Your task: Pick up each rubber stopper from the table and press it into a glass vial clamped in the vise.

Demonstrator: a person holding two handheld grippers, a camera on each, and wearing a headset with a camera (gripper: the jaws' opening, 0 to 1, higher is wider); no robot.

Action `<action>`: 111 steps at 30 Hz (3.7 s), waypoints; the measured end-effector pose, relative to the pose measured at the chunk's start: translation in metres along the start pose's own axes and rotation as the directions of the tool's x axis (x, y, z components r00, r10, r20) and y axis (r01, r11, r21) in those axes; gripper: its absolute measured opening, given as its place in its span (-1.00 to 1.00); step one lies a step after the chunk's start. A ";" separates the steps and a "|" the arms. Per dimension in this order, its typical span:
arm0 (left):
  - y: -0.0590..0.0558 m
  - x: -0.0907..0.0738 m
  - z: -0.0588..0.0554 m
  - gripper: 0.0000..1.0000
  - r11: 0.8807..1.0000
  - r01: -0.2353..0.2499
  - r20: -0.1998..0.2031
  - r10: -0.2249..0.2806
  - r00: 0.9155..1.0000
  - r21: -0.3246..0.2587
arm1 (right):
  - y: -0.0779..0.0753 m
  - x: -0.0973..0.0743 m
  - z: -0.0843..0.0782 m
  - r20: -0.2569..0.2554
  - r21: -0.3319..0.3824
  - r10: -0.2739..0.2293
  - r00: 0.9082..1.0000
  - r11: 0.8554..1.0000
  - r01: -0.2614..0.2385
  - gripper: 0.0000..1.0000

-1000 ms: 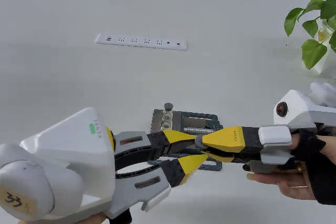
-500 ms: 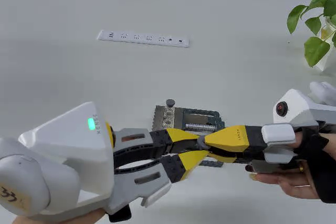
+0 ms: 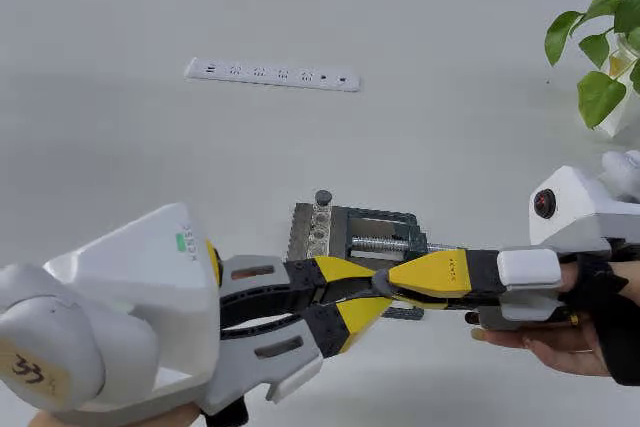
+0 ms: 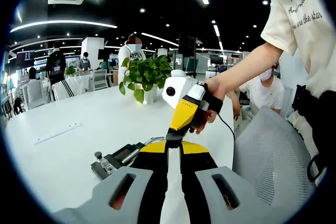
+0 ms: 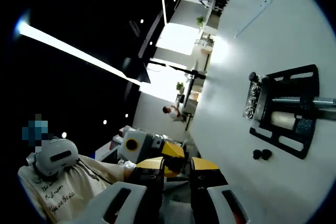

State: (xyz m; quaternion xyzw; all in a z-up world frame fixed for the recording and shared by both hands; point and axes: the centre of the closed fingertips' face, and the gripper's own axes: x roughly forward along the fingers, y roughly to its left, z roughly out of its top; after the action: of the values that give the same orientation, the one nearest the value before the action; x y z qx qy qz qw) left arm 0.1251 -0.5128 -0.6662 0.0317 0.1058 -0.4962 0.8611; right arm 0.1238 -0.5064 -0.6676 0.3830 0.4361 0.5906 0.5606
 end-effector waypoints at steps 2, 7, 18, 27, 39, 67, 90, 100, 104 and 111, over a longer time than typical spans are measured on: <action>0.000 0.001 -0.005 -0.92 1.000 0.002 -0.020 -0.002 1.000 -0.012 | -0.006 -0.005 0.001 -0.039 -0.104 -0.057 0.998 0.993 0.053 -0.53; 0.000 0.003 -0.014 -0.92 1.000 0.012 -0.054 -0.013 0.998 -0.023 | -0.001 -0.009 -0.007 -0.188 -0.350 -0.181 0.965 0.931 0.107 -0.62; -0.006 0.008 -0.025 -0.92 0.998 0.044 -0.113 -0.048 0.992 -0.041 | -0.015 -0.014 -0.019 -0.368 -0.863 -0.591 0.718 0.504 -0.028 -0.56; -0.013 0.012 -0.027 -0.92 0.996 0.077 -0.127 -0.081 0.989 -0.039 | -0.012 -0.010 -0.026 -0.404 -0.908 -0.670 0.622 0.374 -0.187 -0.65; -0.021 0.016 -0.027 -0.92 0.993 0.109 -0.132 -0.115 0.985 -0.046 | -0.020 -0.014 -0.030 -0.414 -0.910 -0.704 0.578 0.322 -0.260 -0.74; -0.029 0.019 -0.032 -0.93 0.983 0.152 -0.177 -0.169 0.969 -0.105 | -0.025 -0.015 -0.041 -0.452 -0.880 -0.759 0.468 0.297 -0.370 -0.85; -0.021 0.015 -0.038 -0.81 0.989 0.121 -0.180 -0.135 0.974 -0.087 | -0.030 -0.016 -0.037 -0.471 -0.879 -0.752 0.461 0.358 -0.315 -0.88; 0.010 0.003 -0.049 0.02 0.997 -0.018 -0.176 0.004 0.984 -0.076 | -0.034 -0.018 -0.028 -0.463 -0.884 -0.764 0.450 0.359 -0.300 -0.88; 0.023 -0.002 -0.059 0.32 0.994 -0.074 -0.201 0.056 0.978 -0.081 | -0.036 -0.019 -0.024 -0.459 -0.886 -0.766 0.450 0.354 -0.301 -0.88; 0.048 -0.013 -0.073 0.86 0.980 -0.178 -0.234 0.153 0.960 -0.090 | -0.039 -0.015 -0.015 -0.443 -0.894 -0.769 0.460 0.342 -0.290 -0.88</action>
State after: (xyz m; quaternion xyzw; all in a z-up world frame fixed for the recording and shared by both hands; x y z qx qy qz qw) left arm 0.1494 -0.4653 -0.7370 0.0492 0.2270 -0.4089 0.8825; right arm 0.1238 -0.5229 -0.7083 -0.4196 0.3083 0.7109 0.4728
